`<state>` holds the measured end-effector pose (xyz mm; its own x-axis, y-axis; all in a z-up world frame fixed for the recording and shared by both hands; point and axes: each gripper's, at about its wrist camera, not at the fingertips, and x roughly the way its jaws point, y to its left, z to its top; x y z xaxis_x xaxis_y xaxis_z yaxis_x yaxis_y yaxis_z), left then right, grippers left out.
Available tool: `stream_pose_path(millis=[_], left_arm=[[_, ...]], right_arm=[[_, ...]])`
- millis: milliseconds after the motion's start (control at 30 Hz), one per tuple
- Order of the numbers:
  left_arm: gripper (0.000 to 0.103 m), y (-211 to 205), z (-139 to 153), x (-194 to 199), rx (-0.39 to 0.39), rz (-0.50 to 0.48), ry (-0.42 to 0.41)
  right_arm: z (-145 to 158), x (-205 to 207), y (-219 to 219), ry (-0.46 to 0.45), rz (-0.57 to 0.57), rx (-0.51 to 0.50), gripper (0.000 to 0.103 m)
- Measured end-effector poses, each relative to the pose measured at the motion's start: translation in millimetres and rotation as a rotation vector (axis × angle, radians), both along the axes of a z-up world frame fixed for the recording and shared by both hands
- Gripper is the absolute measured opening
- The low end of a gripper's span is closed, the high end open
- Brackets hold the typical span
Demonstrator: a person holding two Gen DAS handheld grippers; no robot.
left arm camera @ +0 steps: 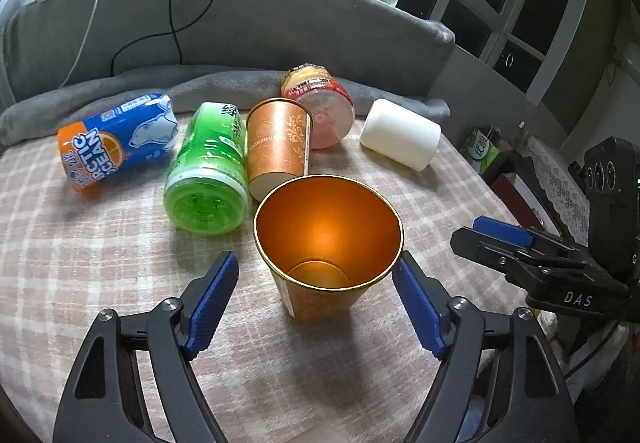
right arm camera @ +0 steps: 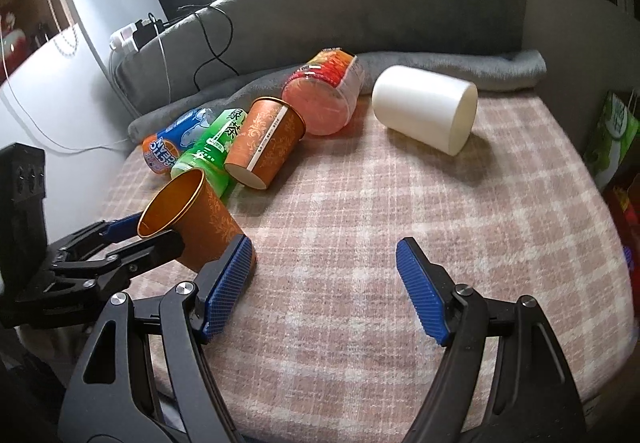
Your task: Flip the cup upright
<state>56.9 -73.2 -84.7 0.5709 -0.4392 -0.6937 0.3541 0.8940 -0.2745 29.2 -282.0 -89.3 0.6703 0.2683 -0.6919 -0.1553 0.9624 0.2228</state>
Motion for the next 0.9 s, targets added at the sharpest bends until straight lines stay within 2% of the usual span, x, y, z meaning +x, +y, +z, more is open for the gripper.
stream_pose_path(millis=[200, 267, 333, 667, 800, 900], left_arm=[[0.08, 4, 7, -9, 0.01, 0.005, -0.029], [0.08, 6, 10, -12, 0.013, 0.01, -0.04], [0.08, 9, 13, -17, 0.018, 0.015, -0.055], [0.08, 29, 20, -32, -0.006, 0.089, -0.105], [0.08, 37, 28, -43, 0.016, 0.14, -0.185], [0.08, 41, 39, -53, 0.056, 0.196, -0.28]], right_arm=[[8, -3, 11, -0.06, -0.001, -0.054, 0.078], [11, -4, 14, -0.081, -0.001, -0.068, 0.081], [16, -8, 16, -0.112, -0.003, -0.077, 0.088], [26, -14, 20, -0.166, -0.015, -0.078, 0.088], [30, -19, 21, -0.193, -0.023, -0.081, 0.088], [33, -22, 22, -0.207, -0.029, -0.08, 0.088]])
